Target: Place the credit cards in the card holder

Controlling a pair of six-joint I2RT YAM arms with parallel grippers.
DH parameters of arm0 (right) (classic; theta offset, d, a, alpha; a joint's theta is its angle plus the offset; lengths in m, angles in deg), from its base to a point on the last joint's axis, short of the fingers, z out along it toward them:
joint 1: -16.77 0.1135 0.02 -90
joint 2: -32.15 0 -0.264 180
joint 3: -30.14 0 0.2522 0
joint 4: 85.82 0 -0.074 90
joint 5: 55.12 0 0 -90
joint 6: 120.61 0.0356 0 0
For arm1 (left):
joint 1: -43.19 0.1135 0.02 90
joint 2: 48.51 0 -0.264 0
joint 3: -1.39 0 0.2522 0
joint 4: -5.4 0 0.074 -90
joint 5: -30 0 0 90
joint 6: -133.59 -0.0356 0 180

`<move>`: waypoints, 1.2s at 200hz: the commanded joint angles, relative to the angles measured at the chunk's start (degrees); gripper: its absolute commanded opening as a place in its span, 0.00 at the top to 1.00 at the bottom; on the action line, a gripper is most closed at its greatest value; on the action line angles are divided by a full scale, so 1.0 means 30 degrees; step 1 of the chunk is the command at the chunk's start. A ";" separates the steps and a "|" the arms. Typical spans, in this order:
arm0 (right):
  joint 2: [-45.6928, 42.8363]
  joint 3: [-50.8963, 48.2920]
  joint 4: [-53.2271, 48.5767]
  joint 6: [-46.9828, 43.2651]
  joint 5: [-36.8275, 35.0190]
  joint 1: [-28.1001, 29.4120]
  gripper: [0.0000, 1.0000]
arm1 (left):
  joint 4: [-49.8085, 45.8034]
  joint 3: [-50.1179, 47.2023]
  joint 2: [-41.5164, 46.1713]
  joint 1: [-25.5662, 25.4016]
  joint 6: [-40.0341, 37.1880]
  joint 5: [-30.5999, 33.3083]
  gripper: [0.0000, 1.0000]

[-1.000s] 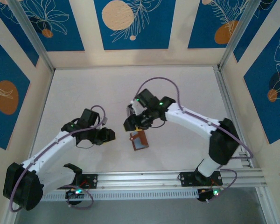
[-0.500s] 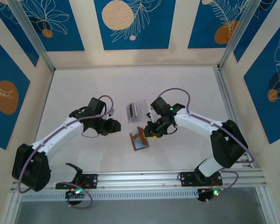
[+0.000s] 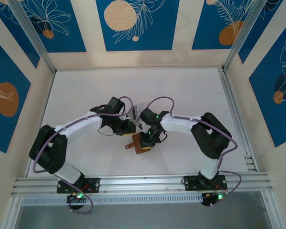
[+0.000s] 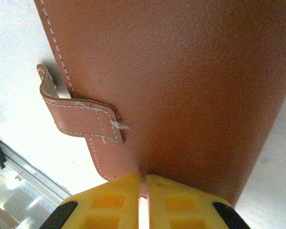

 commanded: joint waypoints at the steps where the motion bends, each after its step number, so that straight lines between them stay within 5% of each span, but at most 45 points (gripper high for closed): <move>1: 0.0602 0.0020 -0.0049 0.0321 -0.0584 0.0178 0.83 | 0.0655 0.0428 -0.1185 -0.0284 0.0124 -0.0404 0.72; 117: -0.1815 0.0103 -0.0742 -0.0083 0.0194 -0.0521 0.80 | 0.1914 -0.1124 -0.3988 -0.0504 -0.0255 0.0660 0.75; 167: -0.3424 -0.0693 -0.1221 -0.0999 0.0817 -0.2596 0.57 | 0.2275 -0.1789 -0.4172 -0.0510 -0.0373 0.0695 0.76; 240: -0.1605 -0.2001 0.1185 -0.1291 0.3867 -0.3533 0.48 | 0.2707 -0.2670 -0.4154 -0.0517 -0.0417 0.0767 0.76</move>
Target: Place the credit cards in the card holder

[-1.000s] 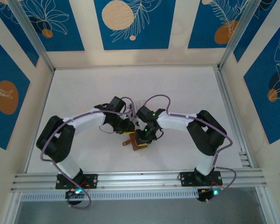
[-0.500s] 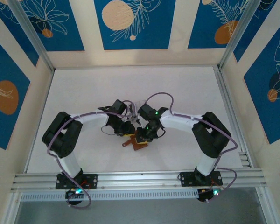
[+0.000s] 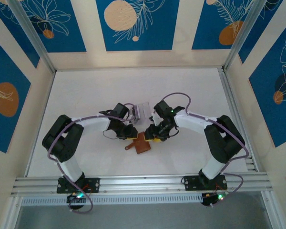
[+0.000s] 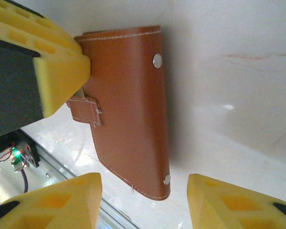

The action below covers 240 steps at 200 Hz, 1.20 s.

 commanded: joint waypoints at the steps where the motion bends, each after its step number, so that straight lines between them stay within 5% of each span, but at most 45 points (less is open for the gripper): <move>1: 0.0779 -0.0459 0.1111 -0.0162 0.1870 0.0037 0.48 | -0.0735 -0.1199 -0.1036 -0.0262 -0.0402 0.0592 0.76; 88: 0.2560 -0.0495 0.3895 0.0979 0.4353 0.0848 0.53 | 0.0073 -0.1931 -0.1198 -0.0248 -0.0080 0.0409 0.76; 145: 0.1689 0.0081 0.3333 0.1405 0.3347 0.0858 0.93 | 0.0902 -0.2327 -0.1027 -0.0183 0.0093 -0.0227 0.77; 158: 0.0800 0.0107 0.2367 0.1389 0.2018 0.0854 1.00 | 0.0774 -0.2433 -0.0043 0.0029 -0.0050 -0.0255 0.76; 204: -0.3166 0.1096 -0.4281 0.1436 -0.5963 0.1592 1.00 | -0.0916 -0.3210 0.5212 0.1752 -0.0248 0.0263 0.56; 240: -0.5047 0.1594 -0.8826 0.2773 -1.2187 0.2334 1.00 | -0.2109 -0.4258 0.8140 0.1816 0.0091 0.0995 0.50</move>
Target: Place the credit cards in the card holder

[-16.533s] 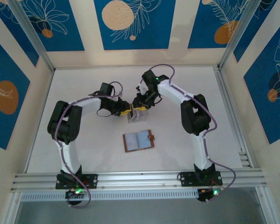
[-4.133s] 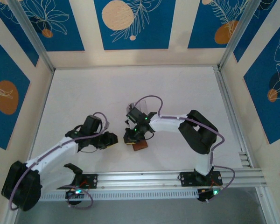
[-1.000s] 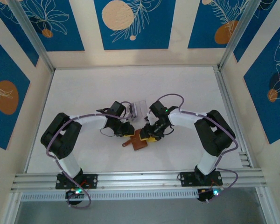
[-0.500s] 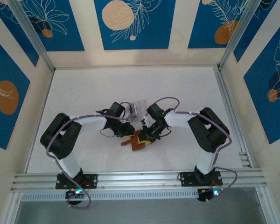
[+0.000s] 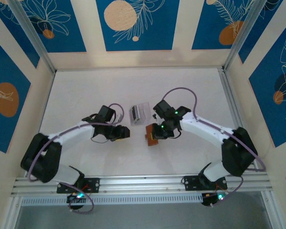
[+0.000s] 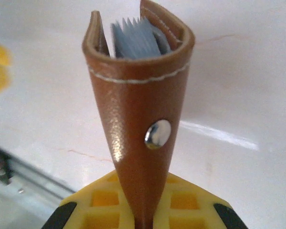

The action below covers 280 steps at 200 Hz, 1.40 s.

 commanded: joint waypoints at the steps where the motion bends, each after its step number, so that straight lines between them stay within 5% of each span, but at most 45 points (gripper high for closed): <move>1: -0.0771 0.0470 -0.4694 0.1051 -0.5511 0.0565 1.00 | -0.1570 -0.0897 0.1584 0.0061 0.0093 0.0682 0.50; 46: 0.0535 0.1851 -1.0333 0.4948 -1.1795 0.3047 1.00 | -0.2397 -0.2457 0.5442 0.0062 0.0773 0.0928 0.47; 132: 1.1027 0.7919 -1.1811 0.7131 -1.3588 0.5682 0.96 | -0.2776 -0.2189 0.6630 0.0002 0.0507 0.0193 0.45; 149: 1.2490 0.9248 -1.1114 0.6482 -1.2814 0.5789 0.88 | -0.3121 -0.2017 0.6652 0.0008 0.0462 0.0308 0.45; 170: 1.3056 1.0356 -0.9834 0.5268 -1.1546 0.6123 0.67 | -0.3152 -0.1997 0.6717 0.0029 0.0723 0.0448 0.44; 219: 0.9253 0.9393 -0.4597 0.0496 -0.4813 0.5480 0.41 | -0.3377 -0.0945 0.5237 0.0028 0.0553 0.0913 0.42; 256: 0.4898 0.6671 -0.3131 -0.1277 -0.1983 0.3928 0.38 | -0.2930 0.0247 0.3523 -0.0293 0.0272 0.0565 0.42; 280: 0.2641 0.4136 -0.2894 -0.1717 -0.1984 0.1520 0.48 | -0.2637 0.1349 0.1590 -0.1370 -0.0006 0.0654 0.40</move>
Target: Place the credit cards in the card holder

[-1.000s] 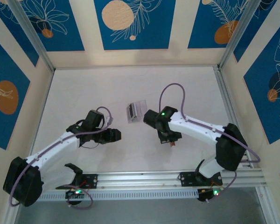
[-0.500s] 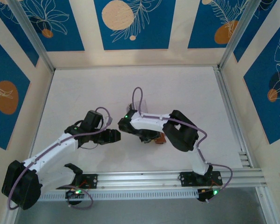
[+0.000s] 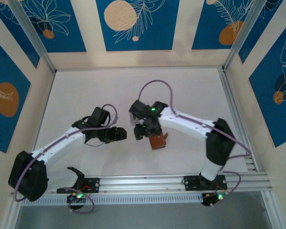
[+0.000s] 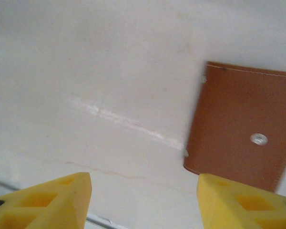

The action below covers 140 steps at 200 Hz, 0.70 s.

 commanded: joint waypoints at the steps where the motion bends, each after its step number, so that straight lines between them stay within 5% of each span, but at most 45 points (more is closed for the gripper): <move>1: -0.1520 -0.2137 0.0335 -0.1242 0.1458 -0.2084 0.49 | 0.0243 0.1348 -0.1593 -0.0987 -0.0509 0.0027 0.40; 19: -0.2402 -0.4000 0.0855 -0.1699 0.1933 -0.4288 0.62 | 0.0618 0.2586 -0.3603 -0.1876 -0.0747 0.0069 0.39; 62: -0.3020 -0.6430 0.2529 -0.2916 0.4903 -0.7678 0.61 | 0.0186 0.6583 -0.8809 -0.3510 -0.1709 0.0857 0.37; 140: -0.1611 -0.7248 0.3785 -0.3261 0.6492 -0.9571 0.75 | -0.0835 1.0006 -1.3018 -0.4430 -0.2652 0.1884 0.37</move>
